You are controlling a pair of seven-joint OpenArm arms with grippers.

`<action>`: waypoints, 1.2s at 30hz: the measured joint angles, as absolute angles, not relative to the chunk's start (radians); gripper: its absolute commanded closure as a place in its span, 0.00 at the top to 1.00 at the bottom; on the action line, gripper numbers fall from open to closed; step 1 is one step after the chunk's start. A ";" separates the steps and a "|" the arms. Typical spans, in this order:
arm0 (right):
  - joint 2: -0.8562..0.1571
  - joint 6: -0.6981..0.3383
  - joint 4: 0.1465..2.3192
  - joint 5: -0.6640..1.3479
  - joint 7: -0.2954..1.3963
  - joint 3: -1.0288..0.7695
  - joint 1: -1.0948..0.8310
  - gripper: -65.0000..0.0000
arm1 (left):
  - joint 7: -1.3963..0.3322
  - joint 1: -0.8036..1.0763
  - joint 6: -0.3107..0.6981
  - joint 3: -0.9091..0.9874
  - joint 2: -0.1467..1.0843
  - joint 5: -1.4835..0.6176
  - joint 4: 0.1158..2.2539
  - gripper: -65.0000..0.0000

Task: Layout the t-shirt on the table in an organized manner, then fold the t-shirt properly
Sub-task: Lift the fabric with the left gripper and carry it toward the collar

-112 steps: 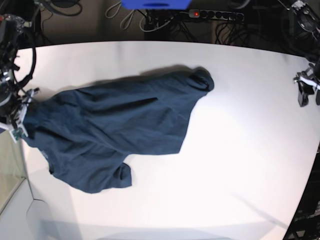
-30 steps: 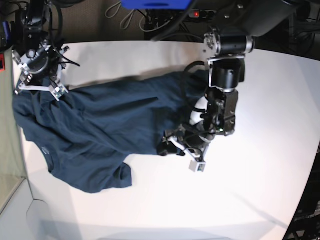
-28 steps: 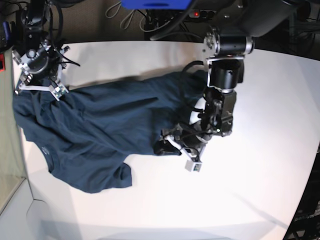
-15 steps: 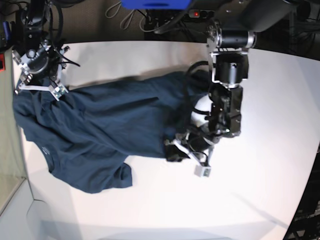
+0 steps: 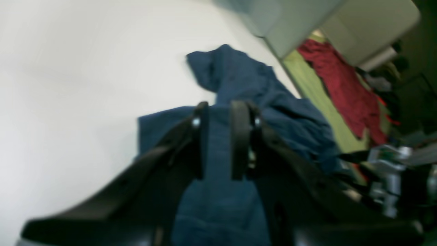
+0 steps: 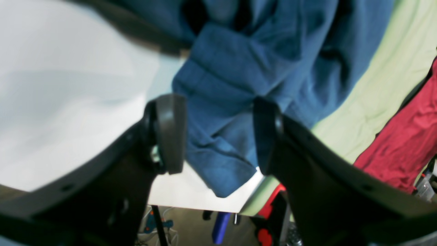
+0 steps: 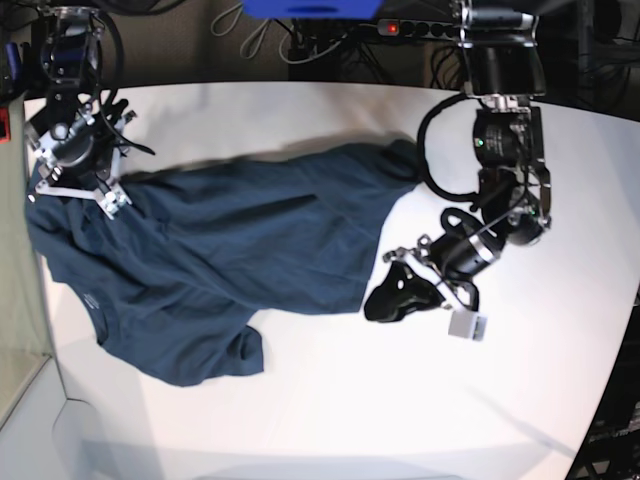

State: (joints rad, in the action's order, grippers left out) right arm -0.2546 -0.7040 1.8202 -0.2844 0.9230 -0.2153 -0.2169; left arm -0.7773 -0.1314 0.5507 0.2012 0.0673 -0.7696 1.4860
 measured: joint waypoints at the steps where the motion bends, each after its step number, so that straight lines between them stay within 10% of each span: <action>1: -0.254 -0.703 1.820 -0.285 0.923 -0.213 -0.222 0.49 | -0.743 -0.138 0.549 0.202 0.068 -0.744 1.445 0.22; 8: -0.250 -0.704 1.820 -0.285 0.926 -0.209 -0.225 0.49 | -0.731 -0.234 0.545 0.199 0.062 -0.648 1.180 0.70; 21: -0.253 -0.703 1.819 -0.284 0.927 -0.213 -0.245 0.49 | -0.572 -0.430 0.545 0.196 -0.055 -0.452 0.805 0.71; 24: -0.253 -0.703 1.819 -0.284 0.927 -0.215 -0.245 0.49 | -0.542 -0.435 0.546 0.196 -0.059 -0.429 0.771 0.58; 28: -0.252 -0.703 1.819 -0.284 0.927 -0.215 -0.245 0.49 | -0.541 -0.429 0.545 0.196 -0.059 -0.428 0.757 0.02; 36: -0.252 -0.702 1.811 -0.285 0.923 -0.211 -0.239 0.49 | -0.550 -0.337 0.549 0.193 -0.059 -0.566 1.071 0.00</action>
